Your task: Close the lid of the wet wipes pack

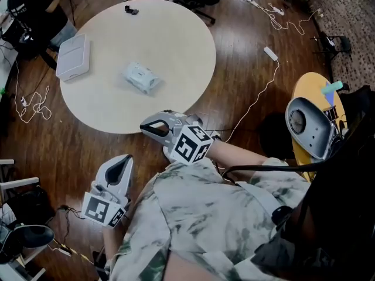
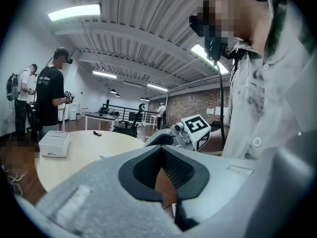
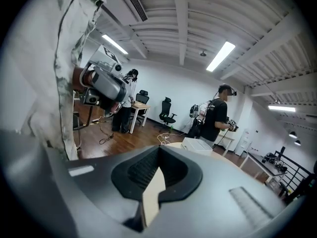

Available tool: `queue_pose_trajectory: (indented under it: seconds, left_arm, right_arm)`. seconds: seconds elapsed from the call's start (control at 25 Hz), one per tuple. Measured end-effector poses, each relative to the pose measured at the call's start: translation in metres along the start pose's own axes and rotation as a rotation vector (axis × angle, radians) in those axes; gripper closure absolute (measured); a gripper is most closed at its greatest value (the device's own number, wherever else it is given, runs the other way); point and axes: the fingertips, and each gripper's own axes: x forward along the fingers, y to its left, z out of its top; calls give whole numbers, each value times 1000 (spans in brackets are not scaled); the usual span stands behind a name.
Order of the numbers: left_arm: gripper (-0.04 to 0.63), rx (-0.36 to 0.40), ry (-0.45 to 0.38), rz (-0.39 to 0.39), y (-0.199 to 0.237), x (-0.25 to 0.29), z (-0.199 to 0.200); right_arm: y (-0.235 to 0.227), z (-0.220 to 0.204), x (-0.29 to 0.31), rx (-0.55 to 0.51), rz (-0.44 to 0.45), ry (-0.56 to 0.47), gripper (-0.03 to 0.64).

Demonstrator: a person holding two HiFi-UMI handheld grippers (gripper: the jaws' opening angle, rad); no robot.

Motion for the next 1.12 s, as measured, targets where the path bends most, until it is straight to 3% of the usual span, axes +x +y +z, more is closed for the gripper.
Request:
queue_pose_trajectory:
  seconds: [0.36,0.8,1.12]
  left_arm:
    - [595,-15,4,74,25,29,11]
    - [595,-63,19,209,65,27,10]
    - [595,-77,26,265,87,27,10]
  right_arm:
    - [-45,-41,29,-32,43,18,611]
    - [-86,-125,131,-129,115,126,611]
    - [-125,-171,169,-139,80,198,611]
